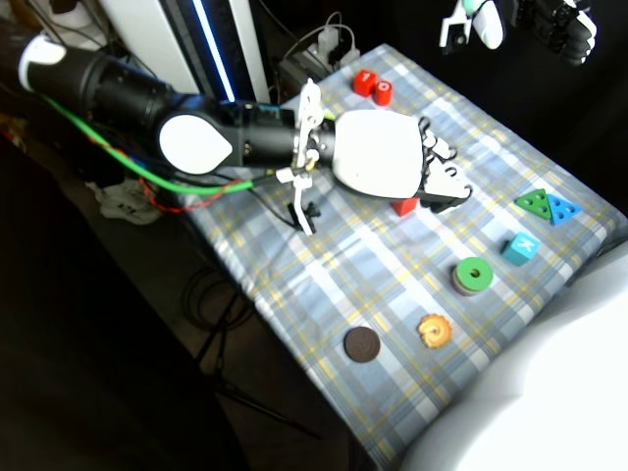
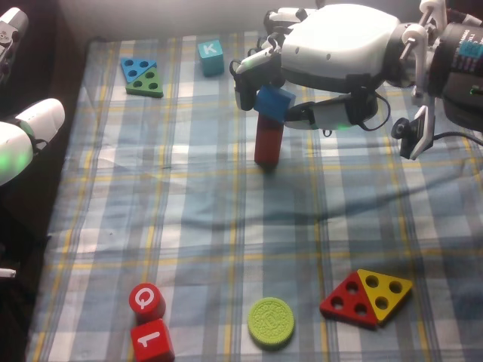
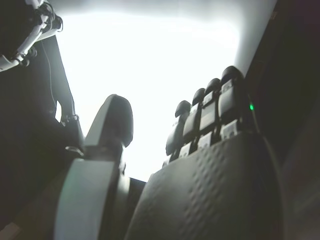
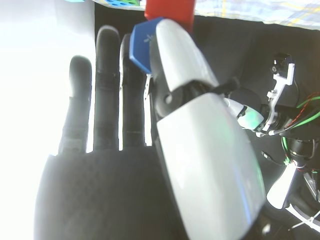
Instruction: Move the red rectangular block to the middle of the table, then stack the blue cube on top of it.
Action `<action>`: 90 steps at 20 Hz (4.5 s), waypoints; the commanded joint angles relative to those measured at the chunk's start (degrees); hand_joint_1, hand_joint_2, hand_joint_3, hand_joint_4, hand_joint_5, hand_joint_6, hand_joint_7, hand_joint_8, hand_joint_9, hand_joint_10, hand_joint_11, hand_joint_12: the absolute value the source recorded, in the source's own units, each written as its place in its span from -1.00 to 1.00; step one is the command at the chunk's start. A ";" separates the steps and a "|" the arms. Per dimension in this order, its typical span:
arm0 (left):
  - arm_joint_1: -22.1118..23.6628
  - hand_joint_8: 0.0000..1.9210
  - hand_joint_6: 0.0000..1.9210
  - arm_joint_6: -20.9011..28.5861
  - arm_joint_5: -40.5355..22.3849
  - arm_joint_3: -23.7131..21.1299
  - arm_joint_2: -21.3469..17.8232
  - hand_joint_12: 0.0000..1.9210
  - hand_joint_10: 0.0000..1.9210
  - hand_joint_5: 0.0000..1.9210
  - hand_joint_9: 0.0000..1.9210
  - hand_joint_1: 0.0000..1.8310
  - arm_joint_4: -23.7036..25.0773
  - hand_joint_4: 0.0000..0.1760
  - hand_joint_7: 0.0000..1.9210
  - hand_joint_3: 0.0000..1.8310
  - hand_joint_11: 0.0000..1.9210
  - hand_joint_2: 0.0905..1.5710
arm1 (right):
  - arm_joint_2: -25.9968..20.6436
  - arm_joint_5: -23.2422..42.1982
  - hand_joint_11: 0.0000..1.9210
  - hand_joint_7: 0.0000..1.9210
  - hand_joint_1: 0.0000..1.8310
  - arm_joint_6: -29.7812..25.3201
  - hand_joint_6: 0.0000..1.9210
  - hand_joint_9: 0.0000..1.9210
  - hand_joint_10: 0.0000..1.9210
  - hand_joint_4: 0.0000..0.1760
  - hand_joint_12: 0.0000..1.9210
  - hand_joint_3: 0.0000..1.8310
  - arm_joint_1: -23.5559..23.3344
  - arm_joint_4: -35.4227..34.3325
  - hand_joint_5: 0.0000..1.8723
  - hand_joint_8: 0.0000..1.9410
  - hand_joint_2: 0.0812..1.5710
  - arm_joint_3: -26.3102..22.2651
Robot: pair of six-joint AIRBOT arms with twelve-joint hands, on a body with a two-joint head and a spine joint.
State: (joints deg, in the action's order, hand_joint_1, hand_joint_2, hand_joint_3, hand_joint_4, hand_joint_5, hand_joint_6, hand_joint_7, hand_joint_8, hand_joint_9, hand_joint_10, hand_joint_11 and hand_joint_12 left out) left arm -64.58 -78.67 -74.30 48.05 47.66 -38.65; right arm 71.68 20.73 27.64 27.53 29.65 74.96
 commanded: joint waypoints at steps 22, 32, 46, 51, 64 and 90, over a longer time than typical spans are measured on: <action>-0.04 -1.00 -1.00 0.77 -7.58 0.40 -0.02 -1.00 -1.00 -0.96 -1.00 -0.04 1.34 -0.30 -1.00 -1.00 -1.00 0.79 | -0.79 6.46 -0.74 -0.21 0.26 0.12 0.39 -0.38 0.22 -0.74 0.71 -1.00 -0.29 -0.96 -0.19 0.39 0.55 0.25; -0.04 -1.00 -1.00 0.77 -7.58 0.41 0.05 -1.00 -1.00 -0.96 -1.00 -0.03 1.34 -0.41 -1.00 -1.00 -1.00 0.79 | -0.78 6.50 -0.61 -0.18 0.46 0.12 0.25 -0.29 0.64 -1.00 0.80 -1.00 -0.63 -0.61 -0.26 0.43 0.54 0.38; -0.04 -1.00 -0.99 0.87 -7.55 0.54 0.19 -1.00 -1.00 -0.95 -1.00 -0.09 1.34 -0.16 -1.00 -1.00 -1.00 0.77 | -0.44 6.49 -0.83 -0.22 0.41 0.12 0.35 -0.39 0.57 -1.00 0.75 -1.00 -1.90 0.60 -0.22 0.43 0.56 0.40; -0.05 -1.00 -1.00 0.87 -7.56 0.58 0.19 -1.00 -1.00 -0.95 -1.00 -0.09 1.34 -0.12 -1.00 -1.00 -1.00 0.78 | -0.38 6.50 -0.84 -0.25 0.27 0.12 0.34 -0.44 0.19 -1.00 0.78 -1.00 -1.90 0.82 -0.13 0.39 0.54 0.38; -0.08 -1.00 -1.00 1.38 -8.03 0.47 0.23 -1.00 -1.00 -0.95 -1.00 -0.01 1.34 -0.48 -1.00 -1.00 -1.00 0.77 | -0.36 6.46 -1.00 -0.35 0.20 0.06 0.50 -0.60 0.08 -0.62 0.20 -1.00 -1.88 2.10 -0.27 0.57 0.64 -0.47; -0.17 -1.00 -1.00 1.57 -8.22 0.47 0.23 -1.00 -1.00 -0.94 -1.00 0.00 1.34 -0.41 -1.00 -1.00 -1.00 0.77 | -0.35 6.34 -1.00 -0.21 0.25 0.04 0.34 -0.51 0.13 -0.62 0.81 -1.00 -1.87 2.76 -0.17 0.40 0.54 -1.01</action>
State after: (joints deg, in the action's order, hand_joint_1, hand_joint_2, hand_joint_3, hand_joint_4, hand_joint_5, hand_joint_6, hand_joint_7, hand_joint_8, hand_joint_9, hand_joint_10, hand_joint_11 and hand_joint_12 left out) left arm -65.17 -77.71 -75.46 48.16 47.77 -38.85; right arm 71.20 21.39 27.64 26.46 33.65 74.02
